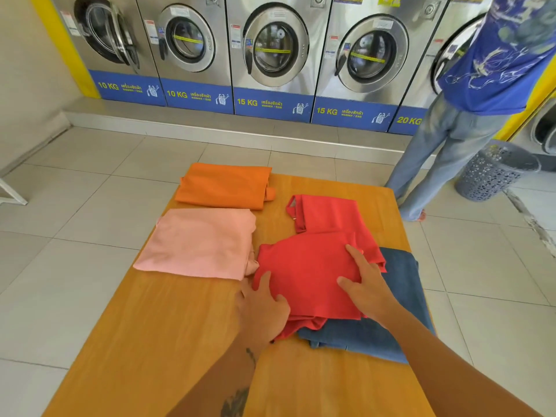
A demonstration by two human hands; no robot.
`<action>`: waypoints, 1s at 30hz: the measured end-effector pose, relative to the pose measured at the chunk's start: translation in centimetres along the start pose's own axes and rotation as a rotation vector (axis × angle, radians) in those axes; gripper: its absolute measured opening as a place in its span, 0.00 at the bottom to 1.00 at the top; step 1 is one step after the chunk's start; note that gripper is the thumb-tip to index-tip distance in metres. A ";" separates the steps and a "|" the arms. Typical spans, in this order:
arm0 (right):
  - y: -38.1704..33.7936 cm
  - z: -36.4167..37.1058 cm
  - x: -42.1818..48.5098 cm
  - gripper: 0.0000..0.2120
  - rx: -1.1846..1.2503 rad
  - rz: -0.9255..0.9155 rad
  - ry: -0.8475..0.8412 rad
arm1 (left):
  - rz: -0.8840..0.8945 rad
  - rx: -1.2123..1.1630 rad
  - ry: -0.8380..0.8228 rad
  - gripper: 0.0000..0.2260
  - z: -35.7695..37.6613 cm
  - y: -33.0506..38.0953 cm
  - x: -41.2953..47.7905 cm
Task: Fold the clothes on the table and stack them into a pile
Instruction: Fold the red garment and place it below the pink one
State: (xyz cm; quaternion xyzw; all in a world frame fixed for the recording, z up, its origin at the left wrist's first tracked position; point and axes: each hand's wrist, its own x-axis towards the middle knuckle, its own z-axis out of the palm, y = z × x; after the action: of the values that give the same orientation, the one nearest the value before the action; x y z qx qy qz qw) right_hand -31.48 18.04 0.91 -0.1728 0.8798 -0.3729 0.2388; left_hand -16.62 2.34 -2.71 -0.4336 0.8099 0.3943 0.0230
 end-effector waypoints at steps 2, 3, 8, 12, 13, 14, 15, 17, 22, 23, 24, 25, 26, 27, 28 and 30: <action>-0.1 -0.2 0.0 0.35 0.078 -0.002 -0.015 | -0.050 -0.117 -0.059 0.28 -0.4 0.7 0.7; -0.2 -0.2 -0.1 0.34 0.111 -0.002 -0.008 | -0.067 -0.227 -0.086 0.27 -0.7 0.9 1.2; -1.8 0.5 -1.4 0.30 0.192 -0.052 0.075 | -0.157 -0.663 -0.275 0.23 -3.0 0.8 2.3; -2.5 0.8 -2.7 0.28 0.155 -0.090 0.095 | -0.066 -0.752 -0.334 0.26 -3.1 -0.6 2.4; -2.6 0.9 -3.2 0.28 0.131 -0.092 0.105 | -0.062 -0.782 -0.331 0.26 -3.0 -1.0 2.4; -2.6 1.0 -3.7 0.27 0.106 -0.092 0.119 | -0.060 -0.803 -0.331 0.26 -3.1 -1.3 2.3; -2.7 1.2 -4.2 0.26 0.085 -0.088 0.135 | -0.046 -0.818 -0.334 0.27 -3.4 -1.6 2.1; -2.9 1.7 -5.4 0.25 0.050 -0.088 0.173 | -0.007 -0.834 -0.343 0.28 -4.4 -2.0 1.6; -5.5 4.0 -8.6 0.25 0.091 -0.101 0.229 | 0.083 -0.812 -0.386 0.27 -10.7 -4.1 0.6; -6.3 4.7 -9.1 0.25 0.116 -0.109 0.232 | 0.087 -0.787 -0.406 0.27 -12.2 -4.8 0.5; -7.1 5.5 -9.6 0.25 0.146 -0.118 0.227 | 0.089 -0.767 -0.422 0.27 -13.8 -5.5 0.3; -8.1 6.4 -10.0 0.25 0.181 -0.127 0.218 | 0.095 -0.760 -0.423 0.27 -15.4 -6.1 0.1; -9.1 7.3 -10.3 0.26 0.225 -0.136 0.209 | 0.105 -0.757 -0.409 0.27 -17.1 -6.8 -0.2; -10.1 8.3 -10.5 0.26 0.273 -0.147 0.205 | 0.124 -0.760 -0.393 0.27 -18.7 -7.5 -0.4; -11.0 9.3 -10.7 0.26 0.318 -0.161 0.206 | 0.152 -0.762 -0.383 0.27 -20.2 -8.0 -0.5; -12.8 11.3 -10.9 0.25 0.388 -0.193 0.202 | 0.210 -0.749 -0.357 0.27 -23.0 -9.4 -0.6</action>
State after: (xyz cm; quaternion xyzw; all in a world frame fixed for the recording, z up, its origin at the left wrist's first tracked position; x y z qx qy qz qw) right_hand -14.63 8.30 6.65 -0.1689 0.7905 -0.5714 0.1415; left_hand -2.46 -15.30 7.55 -0.2519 0.6339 0.7303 -0.0365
